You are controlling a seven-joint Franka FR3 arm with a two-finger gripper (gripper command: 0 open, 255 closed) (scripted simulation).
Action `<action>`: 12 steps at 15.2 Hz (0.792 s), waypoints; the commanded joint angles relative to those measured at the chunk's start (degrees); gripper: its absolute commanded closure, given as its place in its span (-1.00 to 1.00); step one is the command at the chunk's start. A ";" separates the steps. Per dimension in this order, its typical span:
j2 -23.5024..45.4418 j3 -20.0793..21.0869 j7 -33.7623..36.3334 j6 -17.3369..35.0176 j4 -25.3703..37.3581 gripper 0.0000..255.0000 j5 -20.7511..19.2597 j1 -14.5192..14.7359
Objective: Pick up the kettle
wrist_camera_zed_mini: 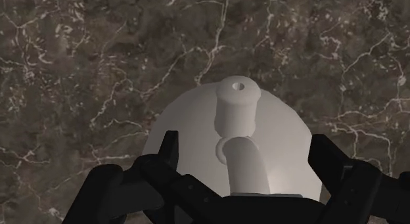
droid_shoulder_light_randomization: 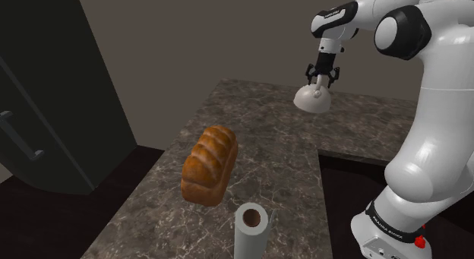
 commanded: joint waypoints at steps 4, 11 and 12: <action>0.04 0.02 0.00 0.19 -0.12 1.00 0.02 0.02; -0.20 -0.01 0.11 -0.46 0.30 1.00 -0.06 0.03; -0.35 -0.04 0.20 -1.15 0.86 1.00 -0.12 0.01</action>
